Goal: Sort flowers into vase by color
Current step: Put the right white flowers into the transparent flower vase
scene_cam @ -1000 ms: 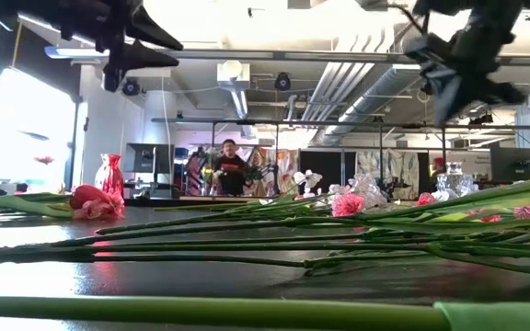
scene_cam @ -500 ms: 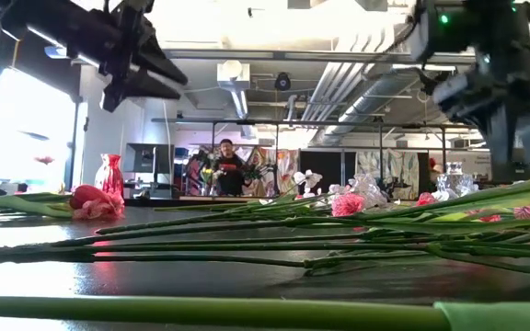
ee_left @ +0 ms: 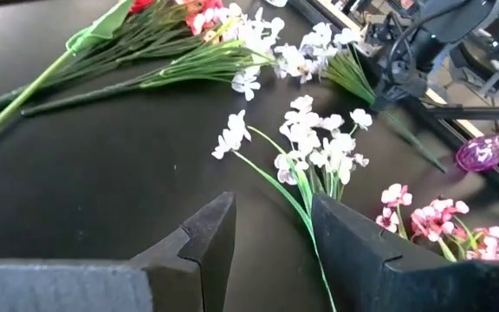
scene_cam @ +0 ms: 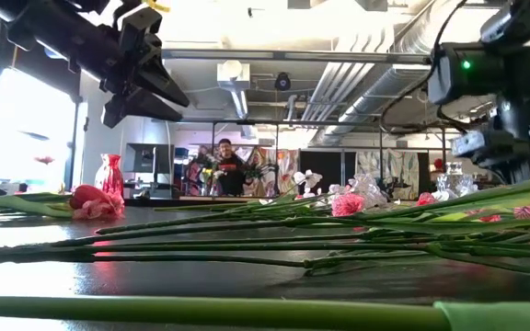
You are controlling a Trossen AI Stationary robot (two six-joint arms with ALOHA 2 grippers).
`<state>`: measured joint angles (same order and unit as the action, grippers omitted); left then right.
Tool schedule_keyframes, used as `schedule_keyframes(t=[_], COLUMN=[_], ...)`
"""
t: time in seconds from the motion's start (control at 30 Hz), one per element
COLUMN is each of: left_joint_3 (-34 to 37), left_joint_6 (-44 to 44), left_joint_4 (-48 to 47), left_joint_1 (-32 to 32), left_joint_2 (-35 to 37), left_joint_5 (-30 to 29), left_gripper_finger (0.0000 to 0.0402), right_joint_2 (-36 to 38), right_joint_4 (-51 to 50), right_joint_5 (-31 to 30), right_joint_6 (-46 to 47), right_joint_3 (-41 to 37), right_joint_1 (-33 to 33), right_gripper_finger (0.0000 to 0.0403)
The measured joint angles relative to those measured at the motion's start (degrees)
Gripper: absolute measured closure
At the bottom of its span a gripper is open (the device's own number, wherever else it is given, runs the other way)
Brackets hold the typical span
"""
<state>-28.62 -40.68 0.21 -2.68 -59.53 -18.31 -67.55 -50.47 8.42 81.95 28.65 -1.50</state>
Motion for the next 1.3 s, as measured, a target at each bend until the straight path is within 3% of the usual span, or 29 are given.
schedule_keyframes(t=[0.3,0.6,0.77,0.9,1.0,1.3], left_joint_3=[0.0,0.01,0.0,0.02,0.02,0.02], left_joint_6=[-0.68,0.28,0.32,1.81,2.38,3.89], left_joint_4=[0.1,0.05,0.02,0.06,0.04,0.28], left_joint_1=[0.02,0.02,0.02,0.02,0.02,0.04], left_joint_2=[0.2,0.2,0.2,0.19,0.2,0.17], left_joint_5=[-0.19,-0.4,-0.41,-0.48,-0.56,-1.0], left_gripper_finger=[0.0259,0.0259,0.0259,0.0259,0.0259,0.0259], right_joint_2=[0.13,-0.01,1.67,4.21,6.16,7.58], right_joint_4=[2.68,4.95,10.4,12.08,11.97,13.39], right_joint_5=[-1.15,-5.17,-7.57,-17.12,-28.44,-62.43], right_joint_6=[0.37,-1.85,-1.78,-0.98,-3.6,-31.98], right_joint_3=[-2.96,0.36,2.38,6.24,9.35,19.38], right_joint_1=[0.0,0.0,0.4,1.02,0.99,-5.27], right_gripper_finger=[0.0278,0.0392,0.039,0.0399,0.0397,0.0401])
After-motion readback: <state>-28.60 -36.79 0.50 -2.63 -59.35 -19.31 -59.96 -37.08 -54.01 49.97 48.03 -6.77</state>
